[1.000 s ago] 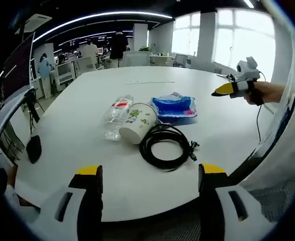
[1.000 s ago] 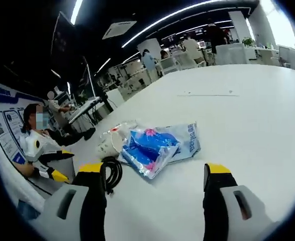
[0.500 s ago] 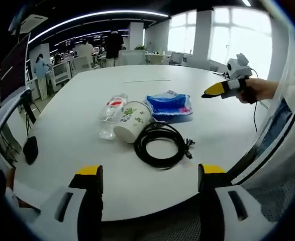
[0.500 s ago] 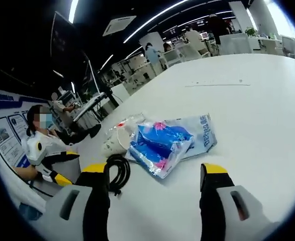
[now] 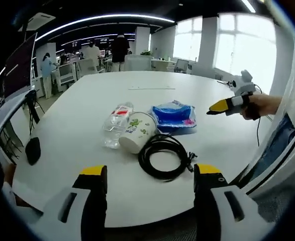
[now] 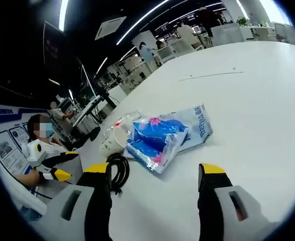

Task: Arrange the tabletop items into an orderly group along one side of the table until the central work area is clear of visible clutter.

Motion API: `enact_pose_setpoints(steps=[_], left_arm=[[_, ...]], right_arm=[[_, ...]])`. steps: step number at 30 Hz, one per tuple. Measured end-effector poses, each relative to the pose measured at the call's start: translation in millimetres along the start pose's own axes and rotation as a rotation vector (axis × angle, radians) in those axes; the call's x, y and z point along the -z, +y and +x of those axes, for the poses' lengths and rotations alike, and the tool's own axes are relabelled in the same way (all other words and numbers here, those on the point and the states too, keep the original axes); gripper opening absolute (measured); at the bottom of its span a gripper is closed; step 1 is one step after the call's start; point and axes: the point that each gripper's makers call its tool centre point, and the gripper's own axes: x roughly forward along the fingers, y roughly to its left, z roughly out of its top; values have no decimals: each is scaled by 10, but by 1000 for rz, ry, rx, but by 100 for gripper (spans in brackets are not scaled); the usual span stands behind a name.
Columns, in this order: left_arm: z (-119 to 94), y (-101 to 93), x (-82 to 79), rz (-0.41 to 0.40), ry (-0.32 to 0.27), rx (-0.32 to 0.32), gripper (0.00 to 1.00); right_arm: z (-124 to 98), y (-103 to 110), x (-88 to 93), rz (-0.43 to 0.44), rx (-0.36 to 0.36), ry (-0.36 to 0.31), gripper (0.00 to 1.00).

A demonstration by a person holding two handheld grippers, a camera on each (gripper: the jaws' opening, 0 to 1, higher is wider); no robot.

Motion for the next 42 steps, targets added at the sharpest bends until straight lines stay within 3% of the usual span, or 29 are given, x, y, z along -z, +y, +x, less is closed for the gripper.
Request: enact_pose_setpoints(steps=[2,6,13,18,21,23,25,28,38,42], left_arm=[[118,-75,-107,-72,-6,59,71],[358,-140,-268,36,11,78,66],[847,-418,-480,136,73,166,61],[1181,-508,-561,279,141,170,53],[1382,-434,-508,317,238,120,48],[1525,-450,-530,301,234,124,48],[1605,-417,-479,224,270,105,49],[1678,-361,-467,148,274,82,49],[1781,-341,-438,139,316,82,44],[1796,-352,-428,107,324,75,37]], right_arm=[[-11,-22,13,-2,6,0,68],[-67,-76,27,44,28,-16,68],[-128,-171,-56,62,56,-39,67],[-162,-177,-162,59,60,-58,65],[-148,-207,-219,60,67,-67,64],[-123,-228,-254,64,73,-72,63],[-84,-231,-275,63,73,-73,62],[-52,-189,-264,47,64,-56,61],[154,-184,-134,47,70,-8,57],[273,-199,-77,30,77,19,51]])
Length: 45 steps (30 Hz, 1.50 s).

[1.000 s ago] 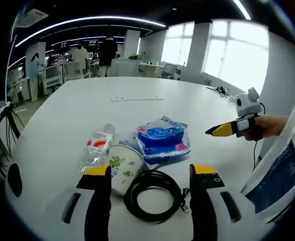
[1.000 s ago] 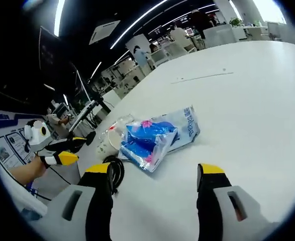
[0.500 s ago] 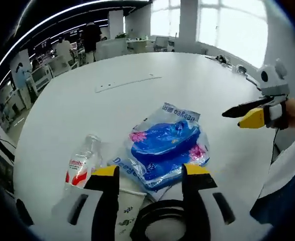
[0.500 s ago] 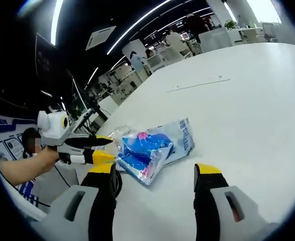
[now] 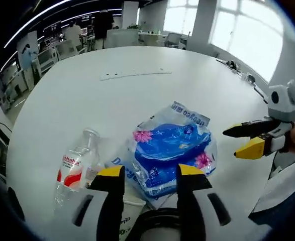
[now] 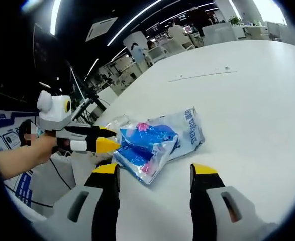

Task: Arrange the tabletop items into an orderly group along one side of the table until the central work area is clear of visible clutter.

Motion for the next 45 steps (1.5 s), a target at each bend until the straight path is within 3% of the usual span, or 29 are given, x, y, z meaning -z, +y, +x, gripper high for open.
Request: enact_pose_setpoints(steps=[5,7,13,17,20,26,37,45], left_arm=[[45,-15,36,35,29,-9,28],[54,-38,80,55,55,-10,19],[49,-57,167,85,88,-23,3],[23,-89,165,60,83,-11,0],[-5,-180,96,19,58,22,0],[24,-341,-6,18,45,58,0],[192,-753,-291,88,26,136,0],[399,-1155,-569,171,28,193,0]], right_arm=[[191,-56,39,17,22,14,38],[275,-37,123,39,13,39,36],[316,-32,219,34,40,54,27],[255,-74,189,11,44,31,8],[210,-158,190,9,62,26,6],[70,-330,158,56,82,-2,1],[-327,-750,-53,120,116,-57,0],[-599,-1081,-201,143,158,-76,0]])
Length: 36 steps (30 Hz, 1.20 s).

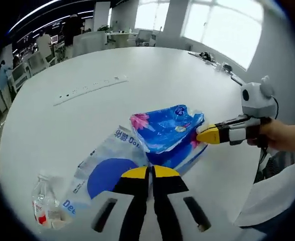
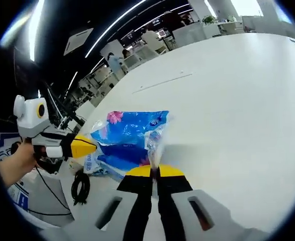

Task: Arrange the tabletop items into an orderly group along one side of the table until the central work area is clear of visible clutter.

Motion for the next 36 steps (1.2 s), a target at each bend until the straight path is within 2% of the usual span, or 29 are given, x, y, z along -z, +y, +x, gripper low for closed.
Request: enact_pose_setpoints(steps=[10,17,19,24,30,34,36], left_arm=[[282,-301,-343,38,6,70,0],[421,-480,-441,67,23,101,0],[468,-535,-474,90,28,107,0],[556,-600,-577,81,22,123,0],[622,-624,-617,72,33,135,0],[695,-602,-562,41,41,139,1],[751,-611,-484,1,59,143,1]], right_arm=[[-267,-406,-232,0,59,-28,0],[-384,-630,-429,-19,93,-33,0],[-426,-695,-505,-47,104,-24,0],[-490,-816,-603,-63,121,-26,0],[-483,-920,-527,-28,129,-21,0],[-423,-968,-343,-44,144,30,0],[-402,-1007,-267,-30,151,43,0]])
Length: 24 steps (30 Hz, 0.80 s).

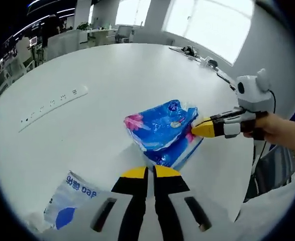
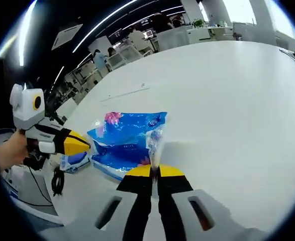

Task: Arrange the tabletop items into an orderly group along one side of the table until the central work area is clear of visible clutter.

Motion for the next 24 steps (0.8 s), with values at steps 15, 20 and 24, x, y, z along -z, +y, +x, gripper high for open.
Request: enact_pose_setpoints(steps=[15,20,24], left_arm=[[291,3,323,4,80,-16,0],[313,37,344,-57,76,-15,1],[321,65,376,-95,75,-16,0]], right_arm=[[116,-216,206,32,66,57,0],[164,-233,205,34,71,53,0],[186,-224,171,29,61,53,0]])
